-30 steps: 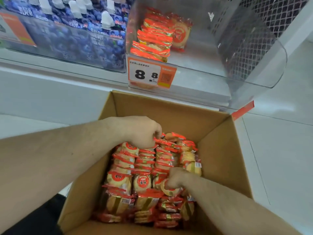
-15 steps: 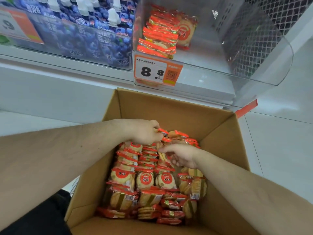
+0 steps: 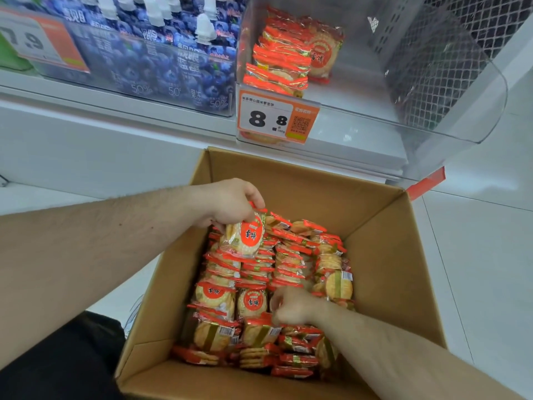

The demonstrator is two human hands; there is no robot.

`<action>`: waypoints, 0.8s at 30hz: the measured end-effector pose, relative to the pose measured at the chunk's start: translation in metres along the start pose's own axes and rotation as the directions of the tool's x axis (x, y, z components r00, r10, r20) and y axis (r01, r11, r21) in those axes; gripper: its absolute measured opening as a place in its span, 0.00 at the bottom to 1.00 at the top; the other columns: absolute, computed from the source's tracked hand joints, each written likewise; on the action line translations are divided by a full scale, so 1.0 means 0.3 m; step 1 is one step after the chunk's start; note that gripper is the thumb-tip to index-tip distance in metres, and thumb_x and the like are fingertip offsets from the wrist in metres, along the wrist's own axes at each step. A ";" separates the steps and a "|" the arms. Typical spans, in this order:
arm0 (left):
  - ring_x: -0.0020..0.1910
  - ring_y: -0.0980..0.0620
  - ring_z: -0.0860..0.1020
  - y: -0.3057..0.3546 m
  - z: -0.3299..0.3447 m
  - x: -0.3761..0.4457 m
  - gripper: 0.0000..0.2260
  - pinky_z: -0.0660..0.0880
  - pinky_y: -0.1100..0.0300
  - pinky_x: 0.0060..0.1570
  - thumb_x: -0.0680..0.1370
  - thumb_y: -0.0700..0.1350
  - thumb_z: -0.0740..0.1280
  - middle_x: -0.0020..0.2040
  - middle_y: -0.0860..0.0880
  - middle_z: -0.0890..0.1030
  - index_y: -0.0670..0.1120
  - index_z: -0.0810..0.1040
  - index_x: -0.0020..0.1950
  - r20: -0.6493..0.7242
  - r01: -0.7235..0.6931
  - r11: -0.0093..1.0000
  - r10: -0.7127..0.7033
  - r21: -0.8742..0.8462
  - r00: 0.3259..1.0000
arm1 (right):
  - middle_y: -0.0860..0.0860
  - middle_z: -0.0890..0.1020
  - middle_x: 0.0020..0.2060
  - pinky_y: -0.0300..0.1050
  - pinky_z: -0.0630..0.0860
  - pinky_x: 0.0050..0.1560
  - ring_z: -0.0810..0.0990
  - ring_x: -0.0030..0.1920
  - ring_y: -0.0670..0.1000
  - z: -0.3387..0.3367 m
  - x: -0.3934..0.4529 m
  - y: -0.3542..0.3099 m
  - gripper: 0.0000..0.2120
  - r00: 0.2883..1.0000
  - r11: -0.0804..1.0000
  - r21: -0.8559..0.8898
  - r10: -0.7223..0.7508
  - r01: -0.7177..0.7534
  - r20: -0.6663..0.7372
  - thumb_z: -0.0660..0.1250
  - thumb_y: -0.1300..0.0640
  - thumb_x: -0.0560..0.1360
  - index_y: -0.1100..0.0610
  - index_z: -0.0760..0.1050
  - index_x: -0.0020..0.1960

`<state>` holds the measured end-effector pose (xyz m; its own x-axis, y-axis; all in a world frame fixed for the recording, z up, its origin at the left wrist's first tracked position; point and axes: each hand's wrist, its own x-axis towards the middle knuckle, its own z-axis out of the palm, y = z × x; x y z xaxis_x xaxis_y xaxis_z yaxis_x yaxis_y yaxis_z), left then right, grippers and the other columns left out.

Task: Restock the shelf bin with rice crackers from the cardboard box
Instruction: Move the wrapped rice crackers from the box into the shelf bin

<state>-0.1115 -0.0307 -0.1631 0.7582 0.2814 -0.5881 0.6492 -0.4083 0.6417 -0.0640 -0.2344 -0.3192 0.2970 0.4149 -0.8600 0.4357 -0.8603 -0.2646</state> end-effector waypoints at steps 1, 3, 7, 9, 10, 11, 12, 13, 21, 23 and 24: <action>0.47 0.45 0.84 0.000 0.000 -0.006 0.10 0.81 0.51 0.41 0.77 0.39 0.66 0.50 0.47 0.81 0.53 0.78 0.53 0.010 -0.003 1.000 0.003 -0.004 1.000 | 0.51 0.79 0.55 0.46 0.78 0.52 0.77 0.53 0.52 0.027 0.002 0.000 0.22 0.998 0.998 -0.070 -0.004 0.008 0.058 0.74 0.54 0.69 0.54 0.75 0.62; 0.49 0.44 0.84 0.000 0.000 -0.014 0.10 0.81 0.52 0.43 0.77 0.39 0.66 0.49 0.46 0.82 0.53 0.78 0.52 0.022 -0.013 1.000 0.013 0.005 1.000 | 0.52 0.79 0.56 0.46 0.77 0.51 0.77 0.53 0.52 0.061 0.002 -0.001 0.20 0.999 0.969 -0.242 -0.047 0.051 0.022 0.72 0.54 0.72 0.54 0.74 0.62; 0.42 0.48 0.81 0.009 -0.013 -0.029 0.11 0.78 0.55 0.35 0.78 0.38 0.65 0.49 0.48 0.81 0.53 0.80 0.53 0.017 -0.046 0.999 0.045 0.021 0.999 | 0.53 0.80 0.53 0.45 0.76 0.47 0.78 0.52 0.55 0.019 -0.009 0.006 0.12 0.979 0.913 -0.386 -0.179 0.128 -0.100 0.66 0.61 0.74 0.56 0.77 0.58; 0.37 0.52 0.77 0.015 -0.031 -0.036 0.11 0.72 0.61 0.29 0.78 0.37 0.64 0.48 0.48 0.80 0.52 0.80 0.54 -0.006 -0.062 0.998 0.062 0.004 0.998 | 0.53 0.79 0.49 0.44 0.73 0.43 0.77 0.49 0.54 -0.063 -0.046 0.011 0.08 0.957 0.919 -0.350 -0.246 0.181 -0.152 0.66 0.62 0.73 0.57 0.75 0.53; 0.36 0.53 0.77 0.019 -0.044 -0.038 0.11 0.70 0.62 0.28 0.78 0.37 0.64 0.47 0.48 0.80 0.51 0.80 0.54 -0.018 -0.070 0.997 0.070 -0.012 0.997 | 0.51 0.78 0.46 0.43 0.71 0.41 0.76 0.46 0.52 -0.112 -0.078 0.017 0.07 0.932 0.920 -0.329 -0.291 0.212 -0.214 0.67 0.63 0.72 0.55 0.73 0.49; 0.36 0.53 0.77 0.021 -0.057 -0.042 0.11 0.71 0.62 0.28 0.78 0.37 0.64 0.47 0.47 0.81 0.51 0.80 0.53 -0.032 -0.077 0.997 0.076 -0.032 0.997 | 0.49 0.77 0.43 0.43 0.70 0.41 0.74 0.44 0.50 -0.162 -0.118 0.027 0.09 0.890 0.914 -0.319 -0.347 0.250 -0.297 0.67 0.64 0.71 0.53 0.71 0.46; 0.37 0.52 0.78 0.024 -0.070 -0.046 0.11 0.72 0.61 0.31 0.78 0.36 0.64 0.48 0.46 0.82 0.51 0.80 0.53 -0.048 -0.084 0.995 0.082 -0.057 0.996 | 0.47 0.76 0.41 0.43 0.71 0.41 0.74 0.42 0.49 -0.208 -0.163 0.038 0.11 0.817 0.895 -0.328 -0.420 0.302 -0.394 0.67 0.65 0.69 0.51 0.69 0.43; 0.39 0.50 0.80 0.027 -0.084 -0.049 0.10 0.74 0.59 0.34 0.78 0.36 0.64 0.49 0.44 0.82 0.50 0.80 0.51 -0.066 -0.094 0.992 0.088 -0.088 0.994 | 0.47 0.77 0.41 0.45 0.73 0.41 0.75 0.42 0.49 -0.247 -0.211 0.050 0.13 0.713 0.860 -0.362 -0.504 0.360 -0.488 0.67 0.66 0.67 0.50 0.67 0.41; 0.45 0.44 0.81 0.076 -0.155 -0.086 0.08 0.74 0.50 0.44 0.77 0.42 0.66 0.48 0.42 0.84 0.53 0.82 0.49 -0.167 -0.231 0.944 0.195 -0.235 0.967 | 0.57 0.80 0.59 0.28 0.69 0.60 0.76 0.61 0.50 -0.379 -0.474 0.109 0.02 -0.044 0.644 -0.670 -0.708 0.368 -0.705 0.65 0.62 0.69 0.62 0.73 0.39; 0.50 0.43 0.82 0.100 -0.146 -0.102 0.08 0.76 0.49 0.49 0.79 0.43 0.65 0.48 0.45 0.85 0.52 0.82 0.50 -0.168 -0.255 0.924 0.214 -0.286 0.962 | 0.57 0.79 0.59 0.34 0.71 0.63 0.76 0.61 0.52 -0.382 -0.501 0.097 0.01 -0.174 0.606 -0.689 -0.687 0.397 -0.705 0.64 0.62 0.70 0.61 0.74 0.40; 0.52 0.42 0.82 0.113 -0.136 -0.112 0.08 0.76 0.48 0.51 0.80 0.43 0.64 0.48 0.45 0.85 0.52 0.82 0.51 -0.159 -0.263 0.909 0.222 -0.322 0.962 | 0.55 0.78 0.59 0.36 0.72 0.63 0.77 0.61 0.52 -0.383 -0.510 0.088 0.02 -0.228 0.593 -0.691 -0.668 0.412 -0.709 0.65 0.63 0.70 0.58 0.72 0.42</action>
<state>-0.1124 -0.0187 -0.1014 0.8831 0.3182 -0.3447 0.4098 -0.1658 0.8970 -0.0003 -0.2865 -0.1445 0.2436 0.6900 0.6816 0.9684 -0.1346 -0.2098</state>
